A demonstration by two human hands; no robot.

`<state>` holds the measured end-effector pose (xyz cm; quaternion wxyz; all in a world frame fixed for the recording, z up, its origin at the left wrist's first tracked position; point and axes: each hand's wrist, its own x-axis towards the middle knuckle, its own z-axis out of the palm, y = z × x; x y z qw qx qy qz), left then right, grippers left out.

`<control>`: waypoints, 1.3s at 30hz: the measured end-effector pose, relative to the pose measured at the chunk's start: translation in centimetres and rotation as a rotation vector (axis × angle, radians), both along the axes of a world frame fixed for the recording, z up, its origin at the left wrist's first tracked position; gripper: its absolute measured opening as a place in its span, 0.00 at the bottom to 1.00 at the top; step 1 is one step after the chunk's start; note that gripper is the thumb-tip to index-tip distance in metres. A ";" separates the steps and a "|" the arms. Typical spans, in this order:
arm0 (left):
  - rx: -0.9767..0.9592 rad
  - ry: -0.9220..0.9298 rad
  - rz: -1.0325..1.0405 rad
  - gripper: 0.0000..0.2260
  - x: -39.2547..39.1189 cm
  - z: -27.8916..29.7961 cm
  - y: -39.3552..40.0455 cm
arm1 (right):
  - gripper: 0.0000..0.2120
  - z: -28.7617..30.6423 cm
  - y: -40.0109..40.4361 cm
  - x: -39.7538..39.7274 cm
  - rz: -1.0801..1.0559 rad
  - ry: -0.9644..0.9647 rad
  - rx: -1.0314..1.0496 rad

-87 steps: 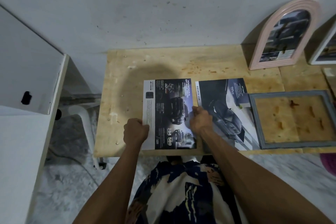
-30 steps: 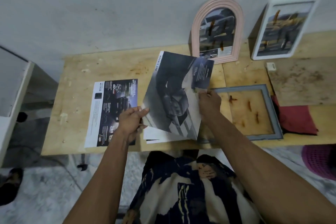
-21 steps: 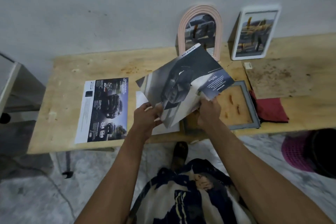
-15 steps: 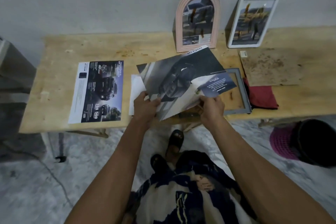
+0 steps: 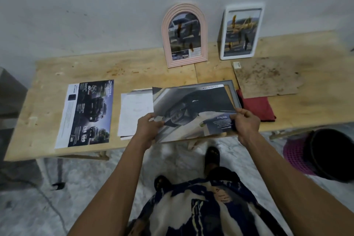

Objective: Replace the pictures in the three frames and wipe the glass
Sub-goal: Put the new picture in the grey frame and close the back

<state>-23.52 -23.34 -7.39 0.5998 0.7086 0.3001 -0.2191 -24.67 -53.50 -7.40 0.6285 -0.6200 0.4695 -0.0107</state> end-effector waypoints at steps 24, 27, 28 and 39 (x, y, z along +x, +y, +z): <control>0.578 0.024 -0.099 0.20 3.5 -2.8 -9.3 | 0.10 -3.2 -7.6 5.7 0.758 0.160 -0.553; 0.681 -0.039 -0.247 0.17 3.2 -3.0 -9.1 | 0.15 -3.2 -7.4 5.2 0.829 0.175 -0.584; 0.705 -0.065 -0.281 0.18 3.2 -3.0 -9.2 | 0.17 -3.2 -7.4 5.1 0.852 0.180 -0.624; 0.795 -0.041 -0.632 0.32 2.8 -3.3 -8.4 | 0.34 -3.4 -4.8 4.6 1.399 0.400 -0.908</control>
